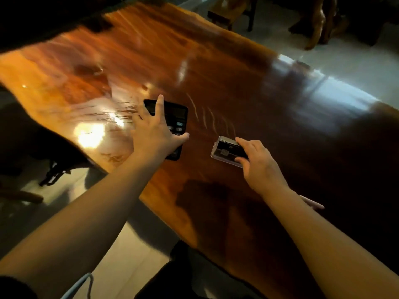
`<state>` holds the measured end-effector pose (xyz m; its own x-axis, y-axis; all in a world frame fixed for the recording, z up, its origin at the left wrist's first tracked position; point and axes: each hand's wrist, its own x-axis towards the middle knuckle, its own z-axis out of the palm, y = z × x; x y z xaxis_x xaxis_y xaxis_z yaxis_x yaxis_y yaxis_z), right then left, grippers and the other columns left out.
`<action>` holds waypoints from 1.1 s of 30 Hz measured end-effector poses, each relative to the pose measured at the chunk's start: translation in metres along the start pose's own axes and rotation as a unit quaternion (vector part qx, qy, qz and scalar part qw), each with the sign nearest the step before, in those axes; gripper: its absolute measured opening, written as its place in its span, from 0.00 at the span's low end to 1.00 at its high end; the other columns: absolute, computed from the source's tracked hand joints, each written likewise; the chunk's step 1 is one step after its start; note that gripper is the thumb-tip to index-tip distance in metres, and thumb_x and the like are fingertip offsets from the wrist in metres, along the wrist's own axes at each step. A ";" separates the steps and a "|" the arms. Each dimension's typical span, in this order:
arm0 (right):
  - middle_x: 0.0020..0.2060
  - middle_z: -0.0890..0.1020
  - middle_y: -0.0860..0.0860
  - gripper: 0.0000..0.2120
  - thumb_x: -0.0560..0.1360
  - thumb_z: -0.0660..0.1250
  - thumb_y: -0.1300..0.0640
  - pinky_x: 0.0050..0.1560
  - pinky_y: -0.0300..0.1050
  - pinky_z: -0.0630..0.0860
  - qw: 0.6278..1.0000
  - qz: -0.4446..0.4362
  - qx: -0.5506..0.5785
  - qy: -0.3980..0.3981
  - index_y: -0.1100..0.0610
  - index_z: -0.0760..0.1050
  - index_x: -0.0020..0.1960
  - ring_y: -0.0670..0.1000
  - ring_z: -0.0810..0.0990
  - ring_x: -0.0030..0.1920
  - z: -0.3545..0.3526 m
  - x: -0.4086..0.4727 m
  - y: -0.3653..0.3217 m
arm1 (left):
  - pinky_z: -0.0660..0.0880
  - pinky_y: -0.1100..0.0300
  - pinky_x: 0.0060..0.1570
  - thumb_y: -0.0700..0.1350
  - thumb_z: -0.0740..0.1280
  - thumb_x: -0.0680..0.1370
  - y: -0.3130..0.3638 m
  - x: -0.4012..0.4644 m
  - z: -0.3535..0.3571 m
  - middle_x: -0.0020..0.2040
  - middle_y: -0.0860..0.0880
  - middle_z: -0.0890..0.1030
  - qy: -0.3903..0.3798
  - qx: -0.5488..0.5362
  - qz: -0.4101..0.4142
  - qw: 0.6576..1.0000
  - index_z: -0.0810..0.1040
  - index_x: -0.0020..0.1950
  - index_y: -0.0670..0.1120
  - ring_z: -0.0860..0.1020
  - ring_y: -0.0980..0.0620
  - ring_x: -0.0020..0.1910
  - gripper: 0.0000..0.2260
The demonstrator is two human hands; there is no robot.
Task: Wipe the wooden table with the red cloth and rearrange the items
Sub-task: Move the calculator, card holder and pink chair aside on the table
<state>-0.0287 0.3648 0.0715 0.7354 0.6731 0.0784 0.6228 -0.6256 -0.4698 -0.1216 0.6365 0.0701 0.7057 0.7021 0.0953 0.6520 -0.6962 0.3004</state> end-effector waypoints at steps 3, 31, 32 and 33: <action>0.63 0.72 0.48 0.27 0.80 0.67 0.58 0.57 0.44 0.74 0.999 -0.025 -0.002 -0.029 0.48 0.63 0.76 0.46 0.72 0.58 0.031 0.031 -0.029 | 0.73 0.31 0.53 0.76 0.68 0.62 -0.042 0.012 0.003 0.77 0.36 0.57 -0.012 0.000 -0.029 1.000 0.49 0.79 0.58 0.63 0.28 0.69 0.53; 0.67 0.69 0.52 0.26 0.81 0.65 0.59 0.58 0.56 0.77 0.969 -0.083 -0.012 -0.232 0.46 0.63 0.75 0.54 0.70 0.62 0.189 0.097 -0.074 | 0.69 0.33 0.63 0.78 0.69 0.61 -0.140 0.007 0.099 0.80 0.38 0.54 -0.107 0.044 -0.177 0.977 0.46 0.80 0.58 0.59 0.33 0.75 0.56; 0.68 0.69 0.52 0.26 0.81 0.64 0.59 0.58 0.56 0.77 0.969 -0.083 -0.014 -0.231 0.46 0.63 0.76 0.54 0.70 0.62 0.189 0.097 -0.074 | 0.69 0.33 0.63 0.78 0.68 0.62 -0.140 0.006 0.099 0.80 0.38 0.55 -0.104 0.045 -0.175 0.978 0.46 0.80 0.58 0.59 0.33 0.75 0.56; 0.69 0.68 0.52 0.26 0.81 0.64 0.58 0.59 0.57 0.77 0.969 -0.082 -0.017 -0.231 0.46 0.62 0.76 0.54 0.70 0.63 0.190 0.096 -0.074 | 0.69 0.34 0.63 0.78 0.68 0.62 -0.141 0.005 0.098 0.80 0.38 0.55 -0.102 0.046 -0.171 0.979 0.47 0.81 0.58 0.59 0.33 0.75 0.55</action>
<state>-0.0544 0.5507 -0.0533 0.4329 0.8642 -0.2566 0.7349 -0.5032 -0.4547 -0.1826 0.7235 -0.0645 0.4758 0.8589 -0.1896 0.8757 -0.4423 0.1937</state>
